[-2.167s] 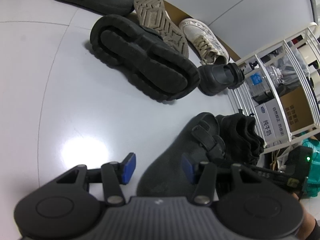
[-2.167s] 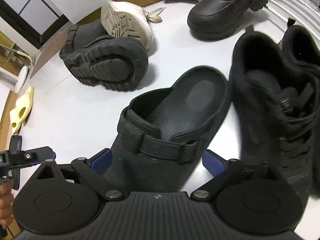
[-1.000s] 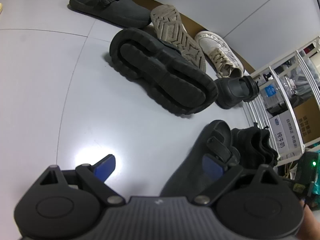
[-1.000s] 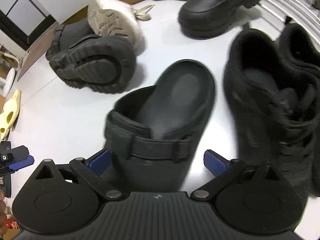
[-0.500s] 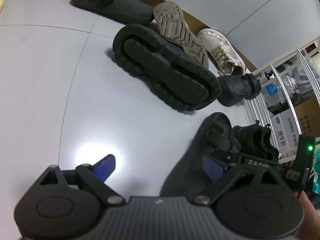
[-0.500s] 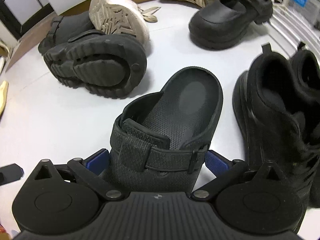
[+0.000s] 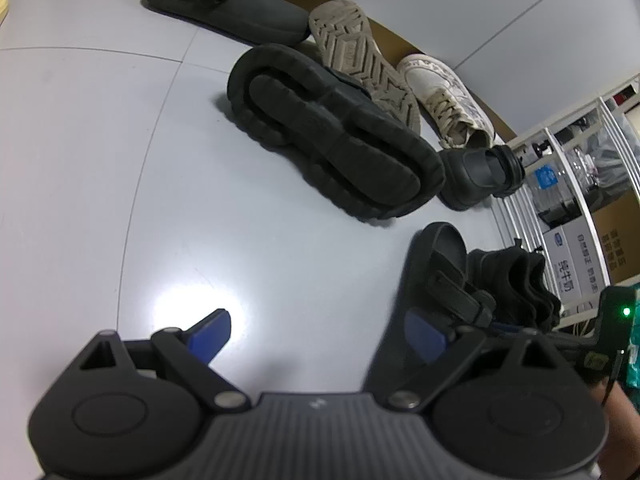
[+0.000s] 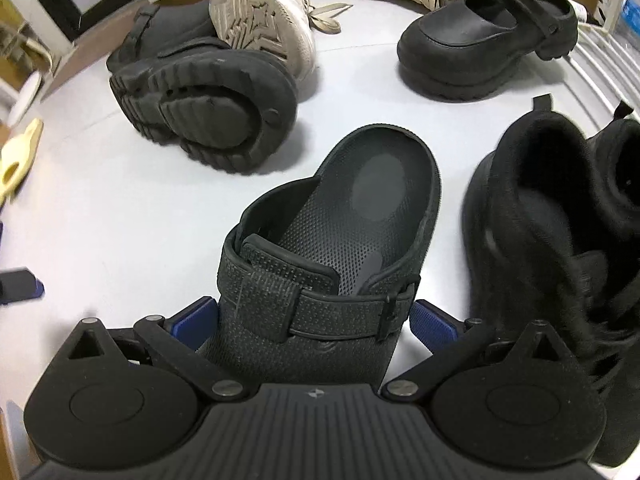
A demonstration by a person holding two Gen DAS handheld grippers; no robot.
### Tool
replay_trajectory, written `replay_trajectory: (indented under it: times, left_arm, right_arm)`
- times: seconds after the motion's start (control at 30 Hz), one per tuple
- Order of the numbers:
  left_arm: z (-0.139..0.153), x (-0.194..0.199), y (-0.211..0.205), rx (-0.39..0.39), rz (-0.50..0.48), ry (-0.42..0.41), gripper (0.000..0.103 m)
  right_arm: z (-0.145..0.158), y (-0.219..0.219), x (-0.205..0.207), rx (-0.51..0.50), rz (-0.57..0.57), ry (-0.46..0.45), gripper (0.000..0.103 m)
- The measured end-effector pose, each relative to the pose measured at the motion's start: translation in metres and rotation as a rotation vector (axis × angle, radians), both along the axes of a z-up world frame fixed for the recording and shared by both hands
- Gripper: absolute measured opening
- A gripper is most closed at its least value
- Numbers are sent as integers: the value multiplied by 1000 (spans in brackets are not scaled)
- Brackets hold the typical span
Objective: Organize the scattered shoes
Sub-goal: 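Push the grey clog alongside the sneakers and align it with the right tool, then open the right tool and release the clog beside the sneakers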
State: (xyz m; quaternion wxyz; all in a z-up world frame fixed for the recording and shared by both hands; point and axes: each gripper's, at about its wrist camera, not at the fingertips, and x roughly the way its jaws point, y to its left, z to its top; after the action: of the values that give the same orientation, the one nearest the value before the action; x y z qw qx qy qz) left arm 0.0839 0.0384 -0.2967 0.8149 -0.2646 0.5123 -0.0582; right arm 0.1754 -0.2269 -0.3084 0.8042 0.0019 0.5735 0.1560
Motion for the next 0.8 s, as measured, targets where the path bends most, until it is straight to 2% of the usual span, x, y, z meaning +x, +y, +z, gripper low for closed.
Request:
replay_trajectory:
  times: [0.17,0.37,0.67,0.8]
  left_arm:
    - [1,0,2,-5,8,-6,95]
    - [1,0,0,-4,3,-6,95]
    - [1,2,-1,-9,-10,-7,95]
    - [0,0,1,-6,-7,-2,95]
  right_arm:
    - [6,-11,-7,-72,2,4,103]
    - [13,-14,-10,-1,-31,-23,103]
    - [-9,4,-5,-90,-34,-32,103]
    - [-14,3,-5,-80,-6,-28,103]
